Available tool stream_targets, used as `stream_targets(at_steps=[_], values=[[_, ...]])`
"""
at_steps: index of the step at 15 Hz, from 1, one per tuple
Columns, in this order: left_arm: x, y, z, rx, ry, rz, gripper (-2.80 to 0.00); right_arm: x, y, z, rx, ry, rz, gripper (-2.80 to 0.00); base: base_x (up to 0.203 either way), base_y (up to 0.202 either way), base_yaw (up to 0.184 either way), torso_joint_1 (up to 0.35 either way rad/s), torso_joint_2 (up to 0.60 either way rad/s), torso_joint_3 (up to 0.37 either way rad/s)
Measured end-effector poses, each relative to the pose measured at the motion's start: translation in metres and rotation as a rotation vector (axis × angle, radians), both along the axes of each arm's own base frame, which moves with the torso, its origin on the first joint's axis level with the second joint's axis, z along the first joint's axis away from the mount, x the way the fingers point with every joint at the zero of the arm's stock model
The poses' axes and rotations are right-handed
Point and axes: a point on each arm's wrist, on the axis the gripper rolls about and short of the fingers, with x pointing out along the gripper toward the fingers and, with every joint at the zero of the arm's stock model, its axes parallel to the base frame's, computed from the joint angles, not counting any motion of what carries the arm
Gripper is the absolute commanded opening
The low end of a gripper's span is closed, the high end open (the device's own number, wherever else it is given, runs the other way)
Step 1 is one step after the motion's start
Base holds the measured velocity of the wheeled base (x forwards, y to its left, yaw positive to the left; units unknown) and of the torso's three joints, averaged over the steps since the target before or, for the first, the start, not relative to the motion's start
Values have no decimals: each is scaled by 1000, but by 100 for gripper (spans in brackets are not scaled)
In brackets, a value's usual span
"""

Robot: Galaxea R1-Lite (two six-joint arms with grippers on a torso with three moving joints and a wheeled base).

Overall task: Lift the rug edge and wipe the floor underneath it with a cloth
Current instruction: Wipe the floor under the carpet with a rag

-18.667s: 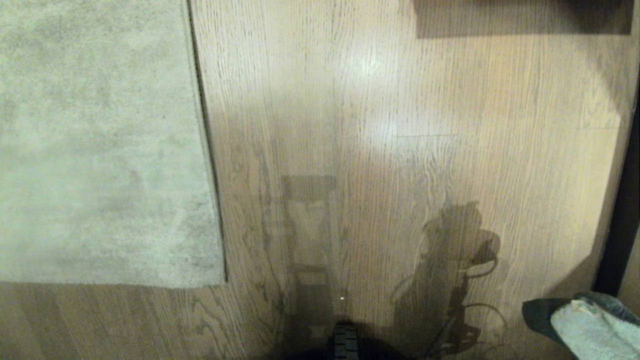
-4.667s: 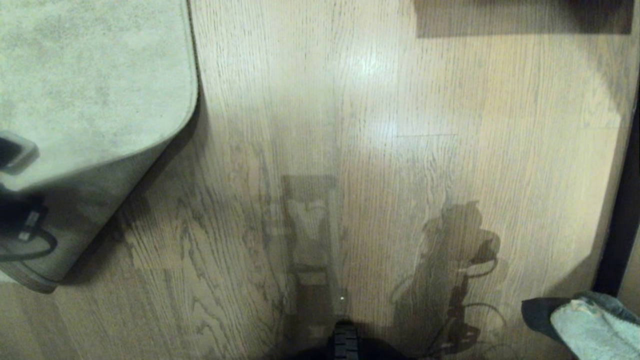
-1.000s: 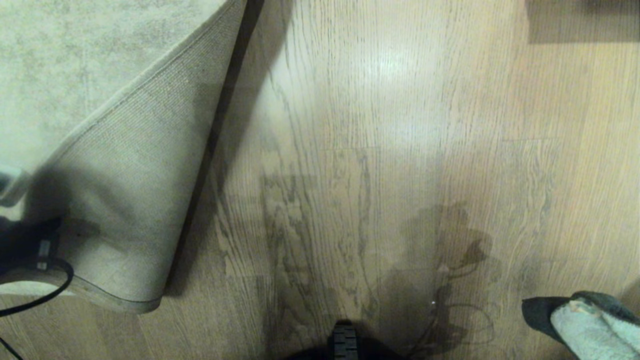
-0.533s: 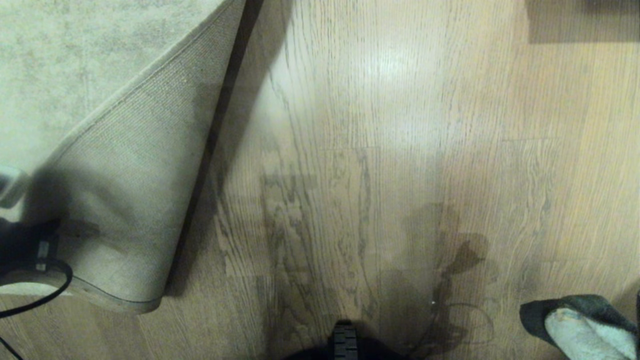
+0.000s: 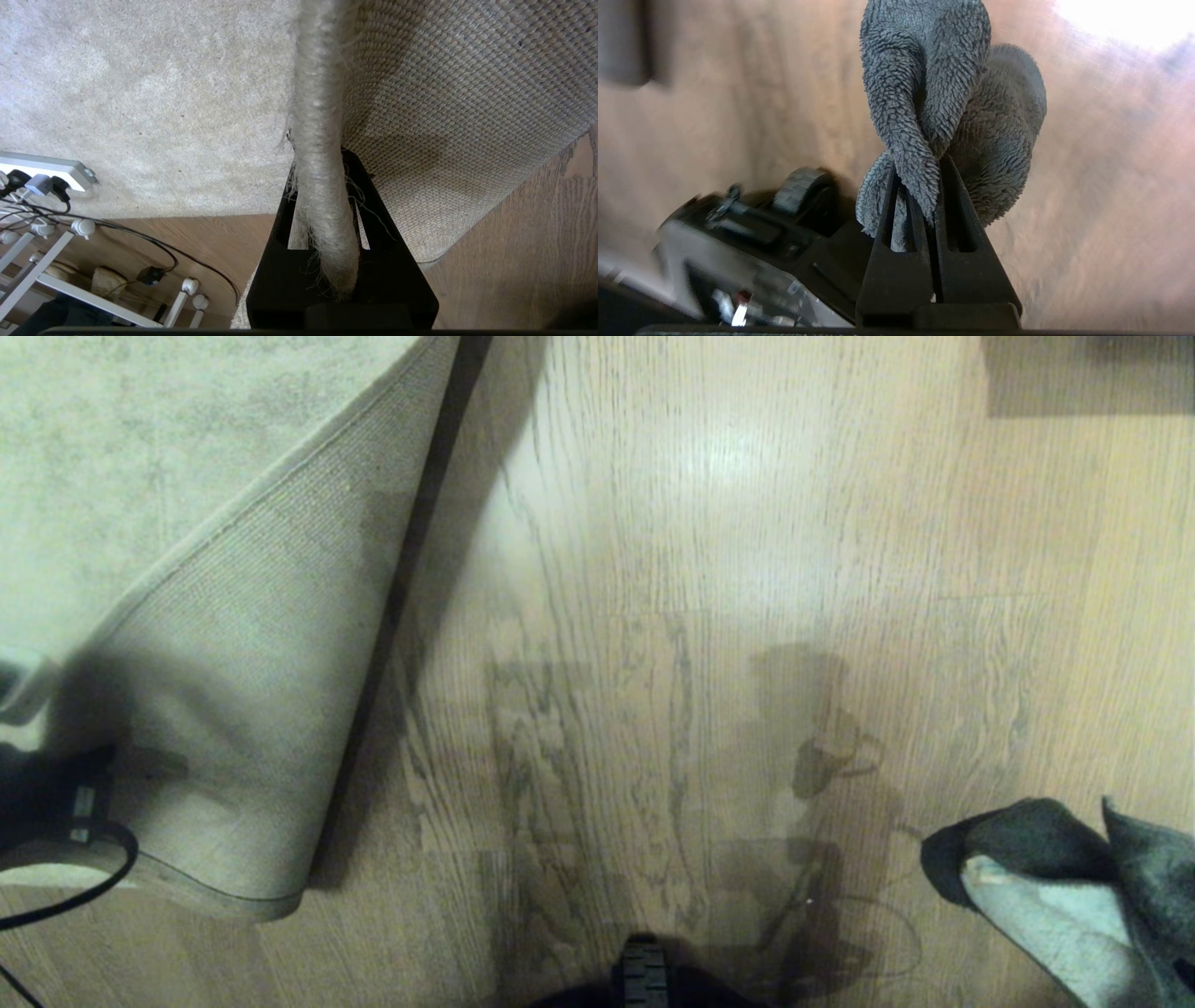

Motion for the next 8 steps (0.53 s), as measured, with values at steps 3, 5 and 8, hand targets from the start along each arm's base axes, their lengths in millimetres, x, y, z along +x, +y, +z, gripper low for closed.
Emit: stream_targets(at_steps=[3,5,8], values=[[0,0,0,1,0,-2,-280,32,2,22,-60,12,68,-280,0,0,0,0,0,0],[0,0,0,3,0,-3,-280,58,5,36,-89,-11,121,-280,0,0,0,0,0,0],[0,0,0,2,0,-3,-280,99,30,58,-110,-47,276,-280,0,0,0,0,0,0]])
